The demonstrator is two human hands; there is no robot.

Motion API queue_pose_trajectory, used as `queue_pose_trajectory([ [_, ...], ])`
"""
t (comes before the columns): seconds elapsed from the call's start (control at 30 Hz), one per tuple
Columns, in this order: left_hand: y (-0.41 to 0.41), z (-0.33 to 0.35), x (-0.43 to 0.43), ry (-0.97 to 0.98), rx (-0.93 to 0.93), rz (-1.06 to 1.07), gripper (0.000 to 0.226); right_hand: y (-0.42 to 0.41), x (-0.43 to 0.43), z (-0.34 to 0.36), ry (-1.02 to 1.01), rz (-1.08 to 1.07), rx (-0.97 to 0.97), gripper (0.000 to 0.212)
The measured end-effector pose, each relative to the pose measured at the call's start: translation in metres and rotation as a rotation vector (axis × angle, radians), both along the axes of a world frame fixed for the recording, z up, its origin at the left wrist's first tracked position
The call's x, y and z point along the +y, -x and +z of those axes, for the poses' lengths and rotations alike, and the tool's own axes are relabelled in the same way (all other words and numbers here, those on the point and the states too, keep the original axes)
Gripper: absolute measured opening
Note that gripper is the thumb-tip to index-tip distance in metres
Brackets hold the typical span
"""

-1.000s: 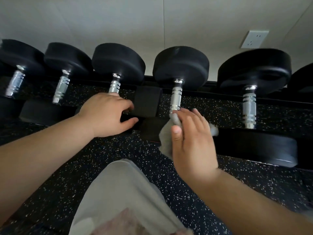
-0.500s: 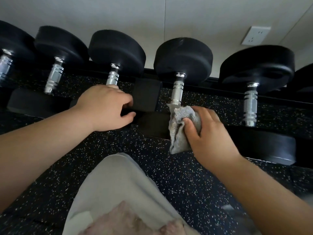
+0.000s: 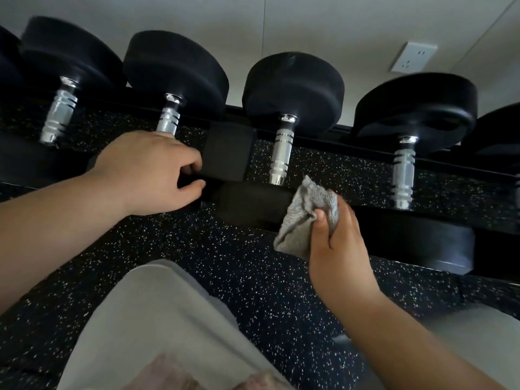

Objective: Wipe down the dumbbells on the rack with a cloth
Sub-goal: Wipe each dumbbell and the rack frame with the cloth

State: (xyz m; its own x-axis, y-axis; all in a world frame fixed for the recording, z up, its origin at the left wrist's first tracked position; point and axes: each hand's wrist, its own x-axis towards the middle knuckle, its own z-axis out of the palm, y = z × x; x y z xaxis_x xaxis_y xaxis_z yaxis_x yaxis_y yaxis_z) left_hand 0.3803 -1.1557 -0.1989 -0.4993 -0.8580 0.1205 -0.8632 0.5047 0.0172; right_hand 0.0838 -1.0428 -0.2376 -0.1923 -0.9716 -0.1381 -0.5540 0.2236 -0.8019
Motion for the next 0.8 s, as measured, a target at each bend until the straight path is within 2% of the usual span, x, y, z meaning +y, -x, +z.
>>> queue_pose_trajectory([
  [0.1, 0.001, -0.001, -0.002, 0.005, -0.022, -0.004, 0.047, -0.018, 0.005, 0.009, -0.034, -0.056, -0.133, 0.077],
  [0.2, 0.001, -0.002, 0.000, 0.011, -0.039, -0.007, 0.045, -0.040, 0.012, 0.020, 0.079, 0.081, -0.001, 0.076],
  [0.27, 0.002, -0.002, -0.001, 0.016, -0.036, -0.016, 0.042, -0.038, 0.010, 0.016, 0.091, 0.095, 0.050, 0.075],
  [0.37, 0.001, -0.001, 0.000, 0.017, -0.019, -0.025, 0.041, -0.022, 0.003, 0.005, -0.004, -0.045, -0.149, 0.070],
  [0.5, 0.000, 0.000, 0.002, 0.025, 0.015, 0.000, 0.021, -0.016, -0.004, -0.004, -0.139, -0.248, -0.419, 0.049],
  [0.6, 0.000, 0.003, 0.004, 0.025, 0.067, 0.015, 0.018, -0.016, -0.006, 0.008, -0.210, -0.284, -0.489, 0.039],
  [0.63, 0.001, 0.003, 0.005, 0.017, 0.076, 0.016, 0.019, -0.019, -0.005, 0.013, -0.200, -0.259, -0.451, 0.033],
  [0.67, 0.001, 0.004, 0.005, 0.011, 0.081, 0.015, 0.021, -0.023, -0.002, 0.017, -0.157, -0.217, -0.378, 0.037],
  [0.73, 0.002, 0.005, 0.005, 0.010, 0.085, 0.013, 0.028, -0.036, 0.005, 0.024, -0.036, -0.074, -0.173, 0.055],
  [0.8, 0.003, 0.006, 0.006, 0.022, 0.081, 0.012, 0.039, -0.048, 0.006, 0.027, 0.096, 0.097, 0.117, 0.065],
])
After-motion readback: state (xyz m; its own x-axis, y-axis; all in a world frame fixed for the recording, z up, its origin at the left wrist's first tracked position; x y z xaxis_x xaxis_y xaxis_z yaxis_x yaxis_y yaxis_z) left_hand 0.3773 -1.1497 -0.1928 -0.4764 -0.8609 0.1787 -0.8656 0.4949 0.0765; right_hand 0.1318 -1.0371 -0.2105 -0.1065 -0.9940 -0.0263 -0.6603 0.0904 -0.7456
